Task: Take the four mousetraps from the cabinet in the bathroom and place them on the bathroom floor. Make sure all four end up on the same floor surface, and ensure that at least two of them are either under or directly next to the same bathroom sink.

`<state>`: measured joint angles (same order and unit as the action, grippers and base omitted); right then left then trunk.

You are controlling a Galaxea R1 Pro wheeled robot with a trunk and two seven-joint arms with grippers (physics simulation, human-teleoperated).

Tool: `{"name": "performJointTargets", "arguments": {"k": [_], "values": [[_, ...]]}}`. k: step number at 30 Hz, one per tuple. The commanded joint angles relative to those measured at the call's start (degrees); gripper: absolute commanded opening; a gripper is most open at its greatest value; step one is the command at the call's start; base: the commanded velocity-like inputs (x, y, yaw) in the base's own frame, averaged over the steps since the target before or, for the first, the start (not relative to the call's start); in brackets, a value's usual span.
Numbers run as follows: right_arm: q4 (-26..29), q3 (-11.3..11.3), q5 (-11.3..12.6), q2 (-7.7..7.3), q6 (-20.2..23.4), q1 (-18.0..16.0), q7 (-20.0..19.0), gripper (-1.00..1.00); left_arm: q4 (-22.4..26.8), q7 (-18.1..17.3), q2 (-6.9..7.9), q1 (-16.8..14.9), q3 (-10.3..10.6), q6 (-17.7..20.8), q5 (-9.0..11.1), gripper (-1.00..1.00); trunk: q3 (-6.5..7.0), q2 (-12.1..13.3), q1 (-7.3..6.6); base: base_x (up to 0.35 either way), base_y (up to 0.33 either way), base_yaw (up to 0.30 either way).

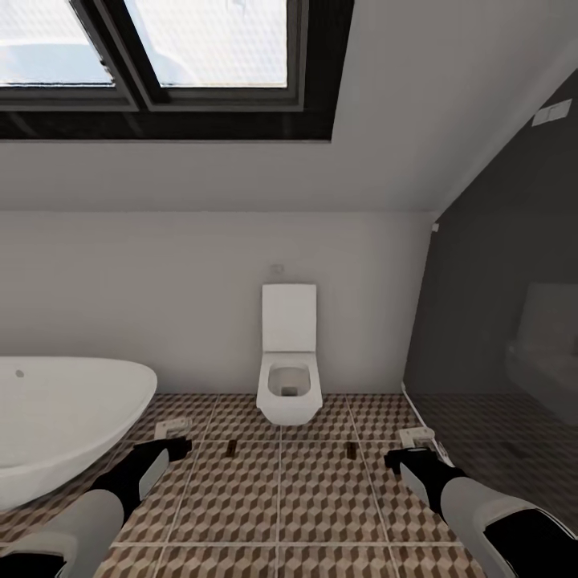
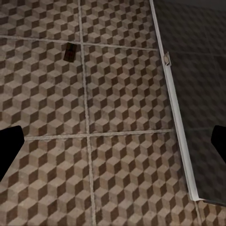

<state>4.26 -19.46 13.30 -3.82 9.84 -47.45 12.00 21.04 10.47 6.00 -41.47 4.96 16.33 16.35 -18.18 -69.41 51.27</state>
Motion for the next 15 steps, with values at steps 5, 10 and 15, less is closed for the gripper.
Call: {"name": "performJointTargets", "arguments": {"k": [5, 10, 15], "values": [[-0.58, -0.49, 0.43, -0.10, 0.37, 0.39, 0.18, 1.00, -1.27, 0.42, 0.23, -0.02, 0.45, 0.33, 0.61, 1.00, 0.83, 1.98, -1.10, 0.000, 0.000, 0.000], [-3.69, -0.49, 0.67, -0.41, 0.36, 0.46, -0.24, 1.00, -6.19, 0.42, 0.73, -0.02, 0.48, 0.28, 0.72, 1.00, 1.73, 3.98, -2.20, 0.000, 0.000, 0.000], [-5.25, -0.47, 0.66, -0.48, 0.36, 0.37, -0.84, 1.00, -10.79, 0.42, 0.77, -0.02, 0.48, -0.08, 0.84, 1.00, 2.63, 5.99, -3.30, 0.000, 0.000, 0.000]]}}
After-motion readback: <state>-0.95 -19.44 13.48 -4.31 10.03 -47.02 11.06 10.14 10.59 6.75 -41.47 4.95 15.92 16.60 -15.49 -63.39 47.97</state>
